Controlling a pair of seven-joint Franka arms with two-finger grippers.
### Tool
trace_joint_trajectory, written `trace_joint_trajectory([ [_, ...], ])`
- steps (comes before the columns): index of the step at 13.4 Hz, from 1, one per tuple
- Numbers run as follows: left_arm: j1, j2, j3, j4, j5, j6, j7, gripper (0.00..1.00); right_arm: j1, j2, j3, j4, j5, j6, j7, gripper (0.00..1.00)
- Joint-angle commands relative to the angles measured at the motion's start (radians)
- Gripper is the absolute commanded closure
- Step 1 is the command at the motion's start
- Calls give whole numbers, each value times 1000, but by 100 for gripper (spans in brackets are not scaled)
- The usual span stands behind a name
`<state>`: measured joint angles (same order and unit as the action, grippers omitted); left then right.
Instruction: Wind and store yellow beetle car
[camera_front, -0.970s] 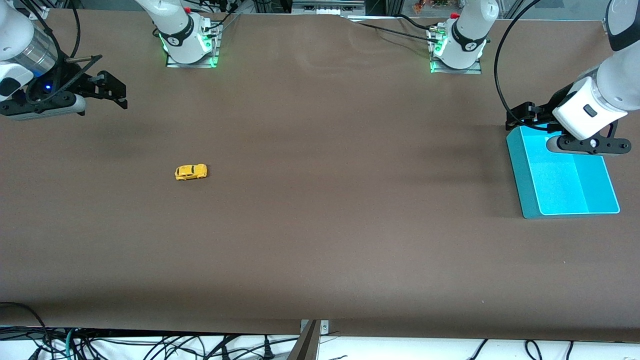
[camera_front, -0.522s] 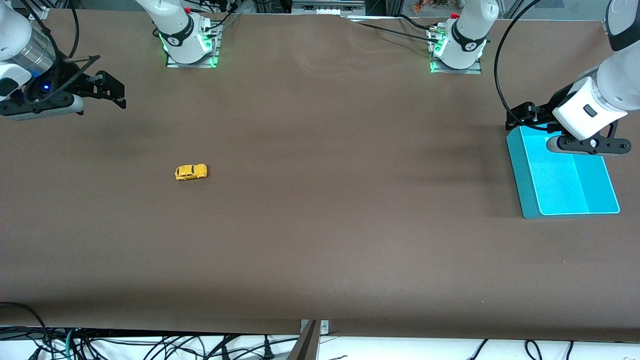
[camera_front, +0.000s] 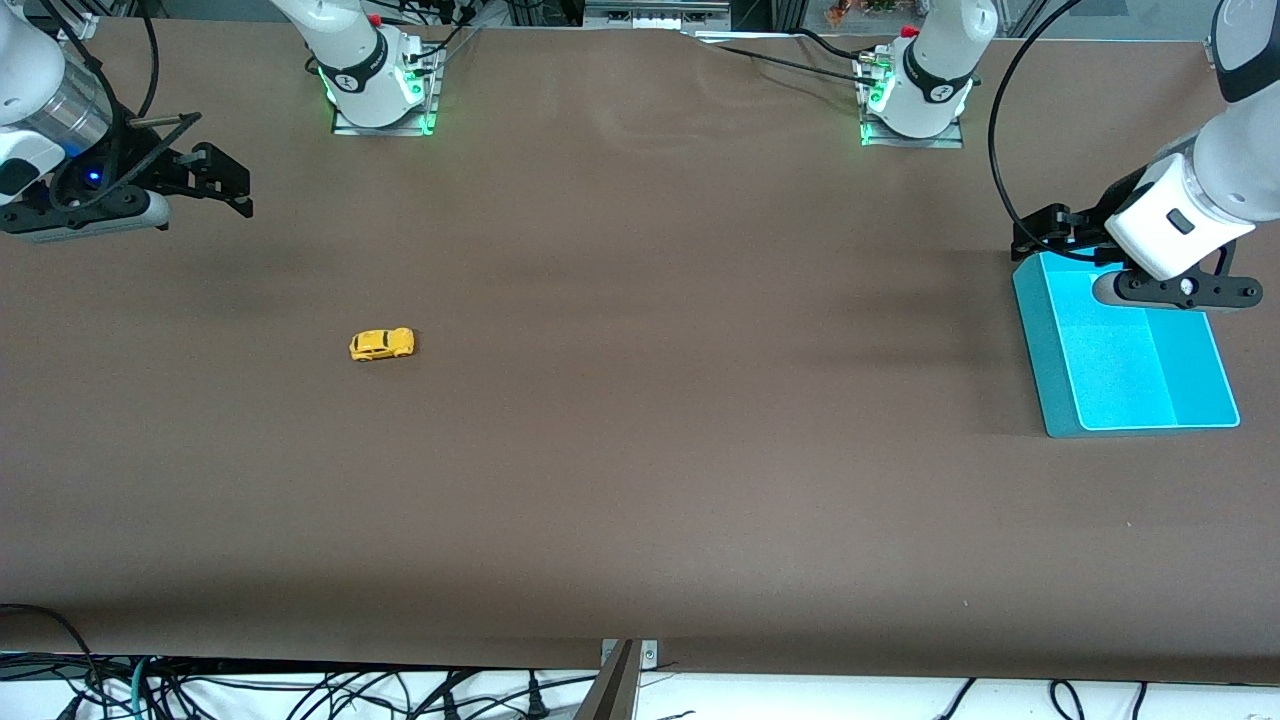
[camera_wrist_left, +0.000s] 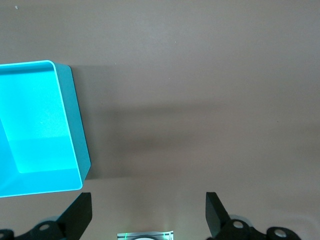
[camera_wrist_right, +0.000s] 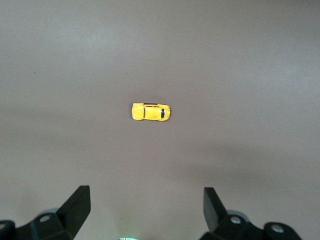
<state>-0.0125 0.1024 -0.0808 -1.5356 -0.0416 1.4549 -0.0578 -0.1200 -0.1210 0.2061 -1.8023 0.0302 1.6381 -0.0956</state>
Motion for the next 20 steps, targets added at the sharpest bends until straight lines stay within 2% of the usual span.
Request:
trace_joint_trajectory([
  [1, 2, 17, 1, 34, -20, -7, 16, 0, -3, 3, -2, 17, 19, -20, 13, 0],
  [20, 3, 17, 1, 34, -20, -7, 15, 0, -3, -3, -1, -3, 19, -21, 13, 0],
])
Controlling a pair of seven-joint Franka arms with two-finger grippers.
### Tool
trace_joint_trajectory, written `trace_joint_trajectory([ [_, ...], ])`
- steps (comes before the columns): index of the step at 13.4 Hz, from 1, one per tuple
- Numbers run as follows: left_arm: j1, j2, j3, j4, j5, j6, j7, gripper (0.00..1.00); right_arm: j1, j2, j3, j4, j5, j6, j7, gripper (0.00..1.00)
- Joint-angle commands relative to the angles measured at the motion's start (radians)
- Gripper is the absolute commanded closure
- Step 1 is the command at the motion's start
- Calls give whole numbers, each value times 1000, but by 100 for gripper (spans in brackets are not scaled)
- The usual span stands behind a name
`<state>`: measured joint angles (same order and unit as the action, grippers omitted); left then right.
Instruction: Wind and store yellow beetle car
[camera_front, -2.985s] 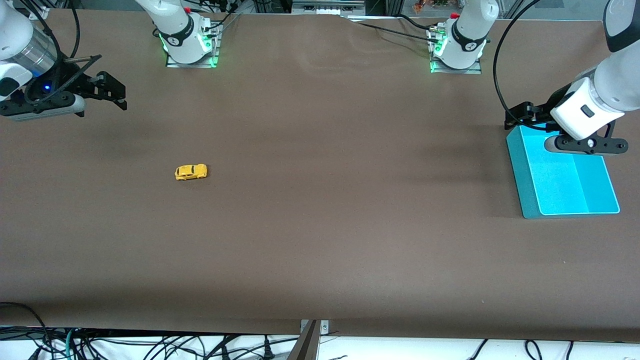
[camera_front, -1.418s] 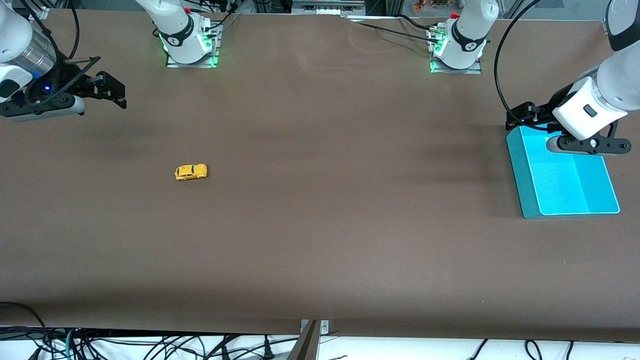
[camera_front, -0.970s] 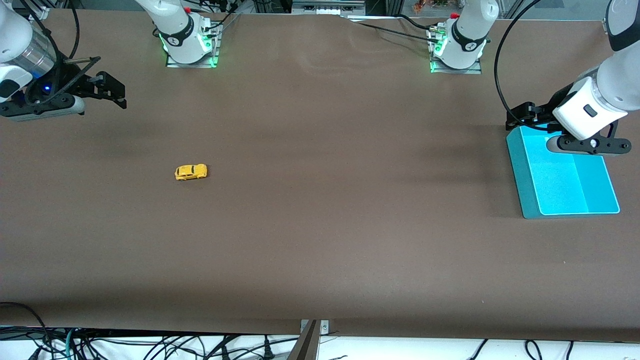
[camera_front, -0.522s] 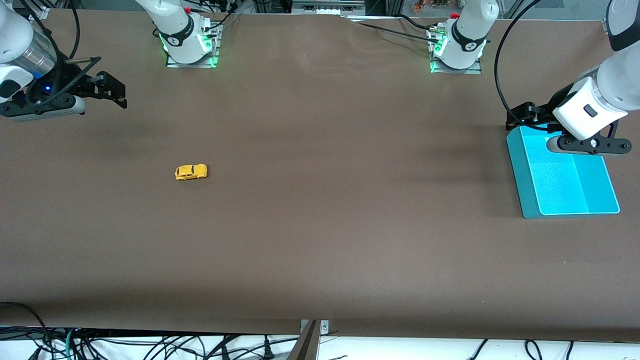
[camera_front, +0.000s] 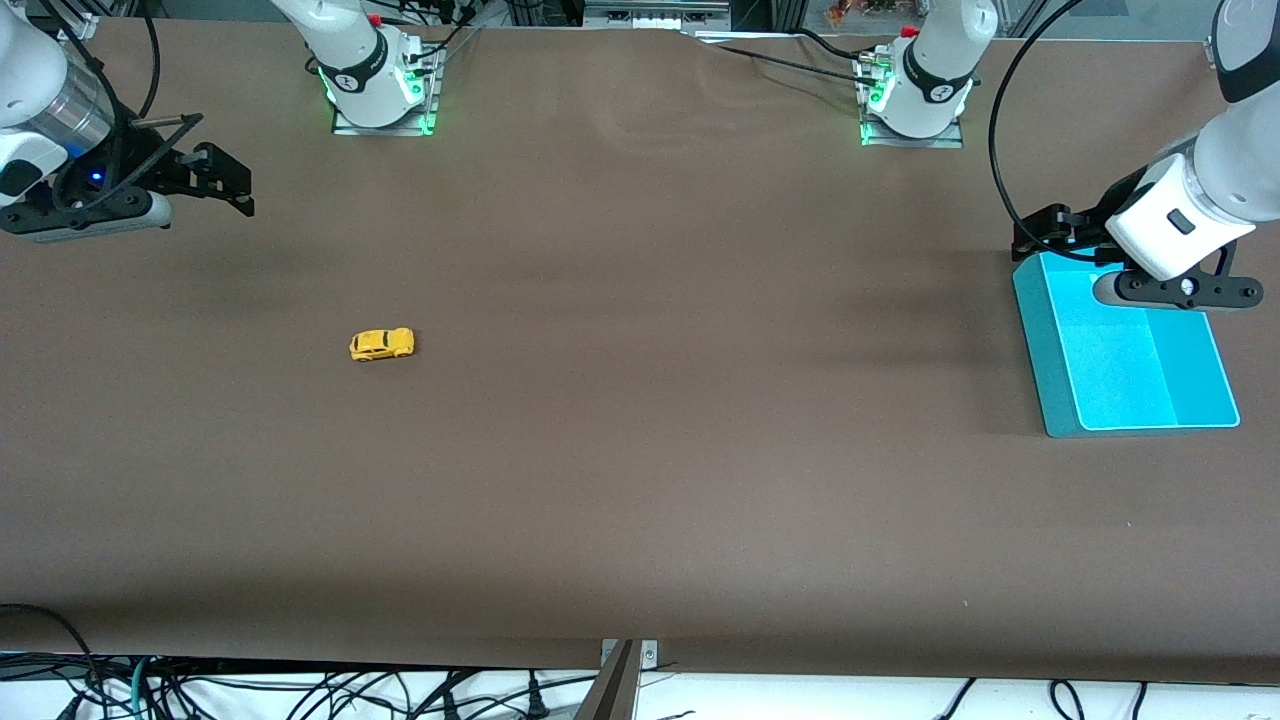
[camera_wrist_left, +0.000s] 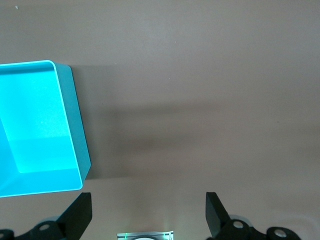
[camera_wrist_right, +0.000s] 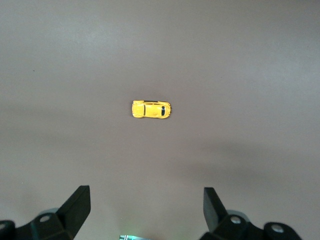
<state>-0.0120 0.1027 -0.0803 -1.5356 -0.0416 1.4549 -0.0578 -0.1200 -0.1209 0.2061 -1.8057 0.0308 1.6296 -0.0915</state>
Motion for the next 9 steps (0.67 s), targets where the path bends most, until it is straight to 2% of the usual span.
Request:
trace_joint_trajectory([
  [1, 3, 17, 2, 34, -20, -7, 15, 0, -3, -3, -1, -1, 18, -13, 9, 0],
  [9, 3, 17, 1, 34, -20, -7, 16, 0, -3, 0, -1, -61, 18, 61, 9, 0],
])
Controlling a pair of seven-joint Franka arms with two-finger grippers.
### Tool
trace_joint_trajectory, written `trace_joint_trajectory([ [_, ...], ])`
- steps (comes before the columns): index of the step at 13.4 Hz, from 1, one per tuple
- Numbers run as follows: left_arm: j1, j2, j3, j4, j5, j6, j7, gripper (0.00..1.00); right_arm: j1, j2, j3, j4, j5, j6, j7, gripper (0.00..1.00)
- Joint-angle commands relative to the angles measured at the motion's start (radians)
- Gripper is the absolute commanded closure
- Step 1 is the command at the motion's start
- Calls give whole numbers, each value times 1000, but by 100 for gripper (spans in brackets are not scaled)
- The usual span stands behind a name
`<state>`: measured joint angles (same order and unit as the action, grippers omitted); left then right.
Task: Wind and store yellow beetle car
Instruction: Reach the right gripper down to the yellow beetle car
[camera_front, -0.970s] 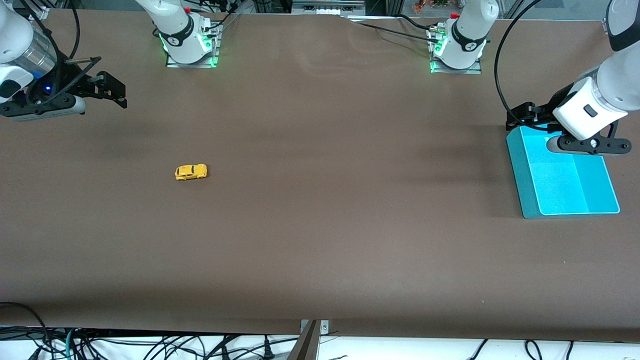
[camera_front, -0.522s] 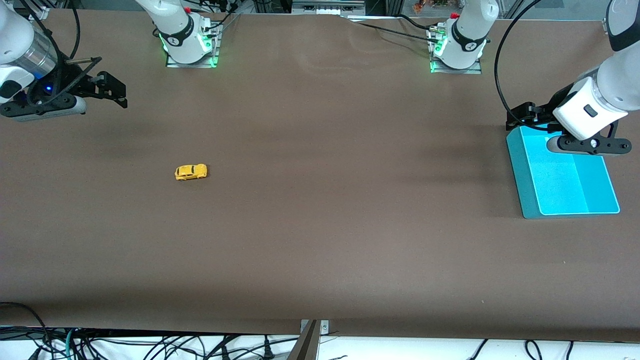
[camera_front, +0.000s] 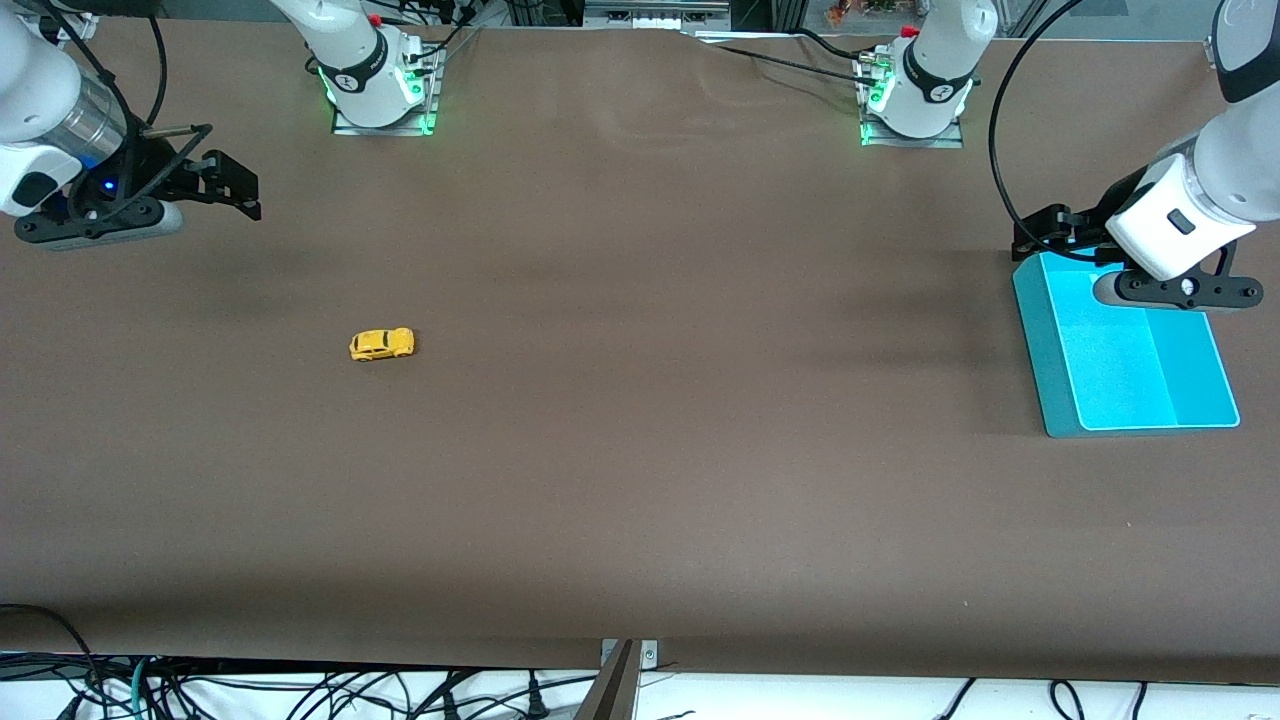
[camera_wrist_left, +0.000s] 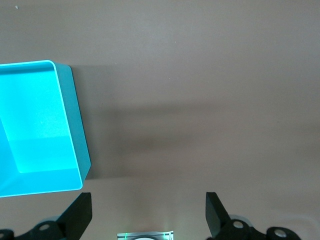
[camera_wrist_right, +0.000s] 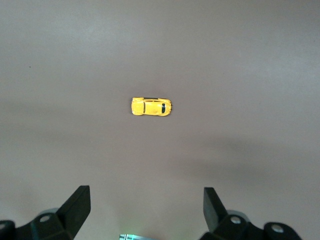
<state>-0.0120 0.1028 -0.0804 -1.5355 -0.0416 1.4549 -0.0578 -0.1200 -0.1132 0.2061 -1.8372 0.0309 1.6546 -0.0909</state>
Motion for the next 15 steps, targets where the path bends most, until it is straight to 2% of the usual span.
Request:
trace_joint_trajectory([
  [1, 3, 17, 2, 34, -20, -7, 15, 0, -4, -8, -1, -52, 18, 66, 5, 0],
  [5, 3, 17, 2, 34, -20, -7, 16, 0, -4, 7, 4, -253, 17, 331, -7, 0],
  [8, 3, 17, 2, 34, -20, -7, 16, 0, -3, 67, 6, -356, 11, 496, -79, 0],
  [10, 3, 17, 2, 34, -20, -7, 16, 0, -4, 125, 18, -388, 6, 578, -233, 0],
  [12, 3, 17, 2, 34, -20, -7, 16, 0, -3, 159, 51, -425, -21, 684, -498, 0],
  [15, 4, 17, 2, 34, -20, -7, 16, 0, -4, 225, 52, -433, -35, 744, -853, 0],
])
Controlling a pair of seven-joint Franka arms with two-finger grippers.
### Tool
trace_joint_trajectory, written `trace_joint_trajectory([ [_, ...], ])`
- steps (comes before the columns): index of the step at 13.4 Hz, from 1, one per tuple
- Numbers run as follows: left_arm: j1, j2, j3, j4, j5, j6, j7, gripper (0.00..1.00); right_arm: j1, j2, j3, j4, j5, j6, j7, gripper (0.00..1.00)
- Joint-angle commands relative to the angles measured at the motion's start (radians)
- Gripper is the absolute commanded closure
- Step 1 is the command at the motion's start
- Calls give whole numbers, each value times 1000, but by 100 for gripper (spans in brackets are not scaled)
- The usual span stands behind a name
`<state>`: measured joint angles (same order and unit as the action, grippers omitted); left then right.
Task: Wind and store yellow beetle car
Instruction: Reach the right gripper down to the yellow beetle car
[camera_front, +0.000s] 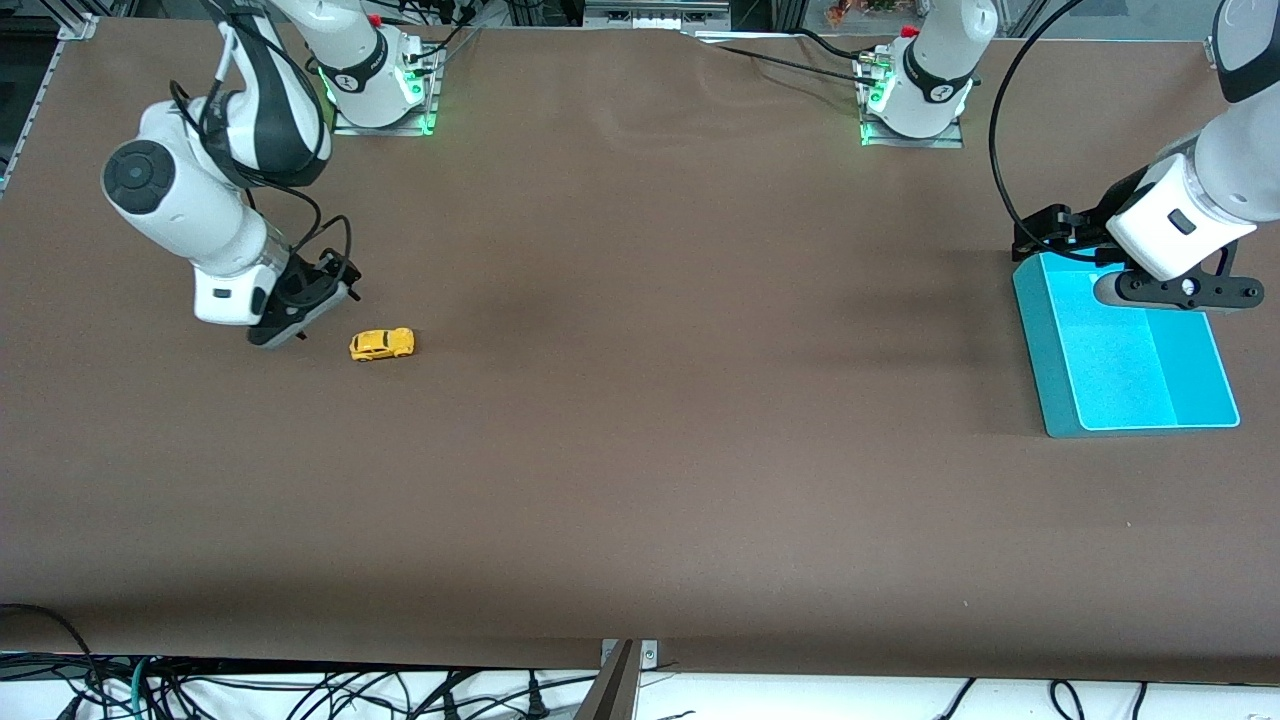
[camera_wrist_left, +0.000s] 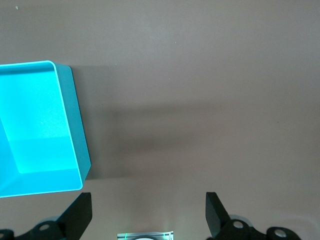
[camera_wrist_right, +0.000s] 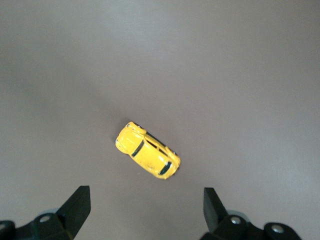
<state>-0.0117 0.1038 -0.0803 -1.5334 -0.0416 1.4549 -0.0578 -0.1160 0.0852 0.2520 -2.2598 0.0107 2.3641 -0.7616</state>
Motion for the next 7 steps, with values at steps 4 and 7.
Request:
trace_joint_trajectory([
  [4, 4, 17, 2, 32, -20, -7, 16, 0, -8, 140, 6, -23, -15, 150, -554, 0],
  [7, 4, 17, 2, 30, -20, -7, 16, 0, -8, 201, 6, -67, -15, 275, -701, 0],
])
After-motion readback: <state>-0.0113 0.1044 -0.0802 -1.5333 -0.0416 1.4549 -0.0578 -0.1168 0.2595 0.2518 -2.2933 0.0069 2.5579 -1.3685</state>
